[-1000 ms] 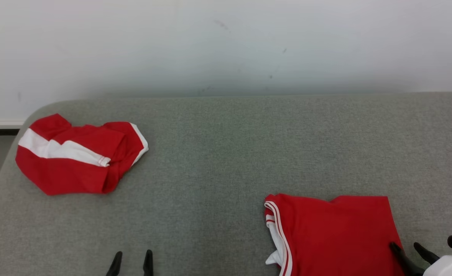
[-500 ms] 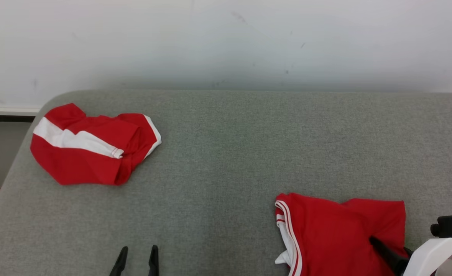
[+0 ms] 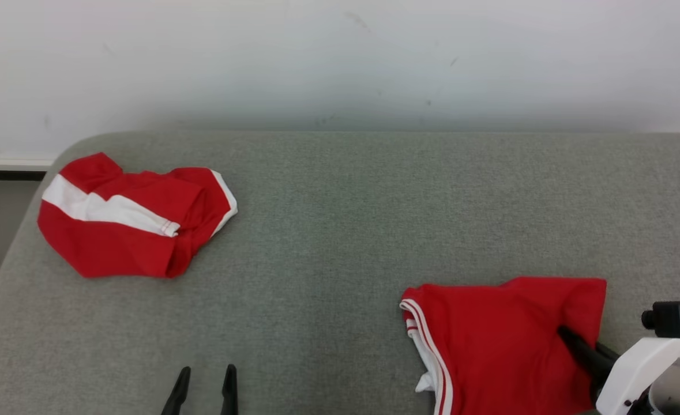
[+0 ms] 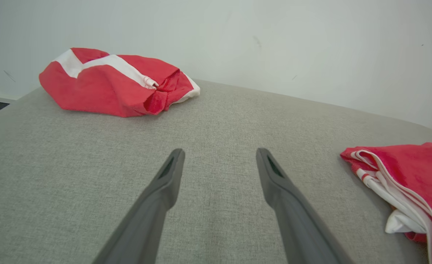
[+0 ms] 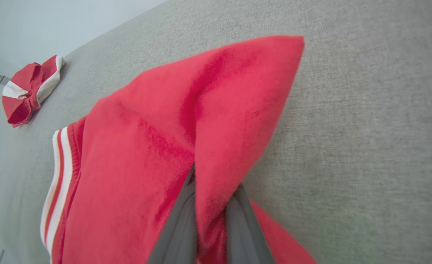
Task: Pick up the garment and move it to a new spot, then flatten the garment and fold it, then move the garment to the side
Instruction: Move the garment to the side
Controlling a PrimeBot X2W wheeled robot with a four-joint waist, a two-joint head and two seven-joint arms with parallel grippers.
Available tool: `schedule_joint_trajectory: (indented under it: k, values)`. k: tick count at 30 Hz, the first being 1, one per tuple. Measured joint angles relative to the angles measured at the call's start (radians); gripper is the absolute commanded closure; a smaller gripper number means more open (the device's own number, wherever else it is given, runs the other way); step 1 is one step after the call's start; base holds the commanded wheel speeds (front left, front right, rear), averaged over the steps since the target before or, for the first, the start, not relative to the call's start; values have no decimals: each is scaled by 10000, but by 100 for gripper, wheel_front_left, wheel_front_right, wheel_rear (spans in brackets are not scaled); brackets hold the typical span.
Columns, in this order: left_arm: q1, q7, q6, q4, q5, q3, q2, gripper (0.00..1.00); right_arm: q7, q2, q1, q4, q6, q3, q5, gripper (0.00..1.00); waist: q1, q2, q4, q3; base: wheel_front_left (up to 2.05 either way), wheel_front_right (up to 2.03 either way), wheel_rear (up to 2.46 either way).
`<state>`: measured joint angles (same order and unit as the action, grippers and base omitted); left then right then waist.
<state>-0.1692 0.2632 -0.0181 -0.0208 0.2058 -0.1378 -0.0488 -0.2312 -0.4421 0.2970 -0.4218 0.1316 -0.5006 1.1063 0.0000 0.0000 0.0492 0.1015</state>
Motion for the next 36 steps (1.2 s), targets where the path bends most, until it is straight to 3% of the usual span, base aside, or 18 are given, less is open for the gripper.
schedule_joint_trajectory:
  k: [7, 17, 28, 33, 34, 36]
  values:
    - [199, 8, 134, 159, -159, 196, 0, 0, 621, -773, 1050, -589, 0, -167, -554, 100, 0, 0, -661, 394, 0, 0, 0]
    - [1246, 8, 754, 303, -784, 249, 0, 0, 1737, -1484, 2757, -2433, 2, 232, -2033, 100, 1, 0, -1522, 1573, 0, 0, 0]
    - [1802, 8, 1016, 510, -1172, 500, -6, 0, 1971, -2907, 4687, -4562, 0, 1093, -3087, 100, 1, 1, -876, 2841, 0, 0, 0]
    - [1899, 8, 1070, 548, -1179, 493, -4, 0, 2021, -3112, 5461, -5520, 2, 1246, -3731, 100, 2, 0, -496, 3297, 0, 0, 0]
    - [1925, 8, 1070, 554, -1177, 481, -6, 0, 2134, -3145, 5593, -5682, 2, 1260, -3912, 75, 2, 0, -432, 3370, 0, 0, 0]
    - [1959, 8, 1055, 548, -1162, 439, -4, 0, 2403, -3172, 5867, -6002, 2, 1386, -4176, 64, 2, 0, -328, 3479, 0, 0, 0]
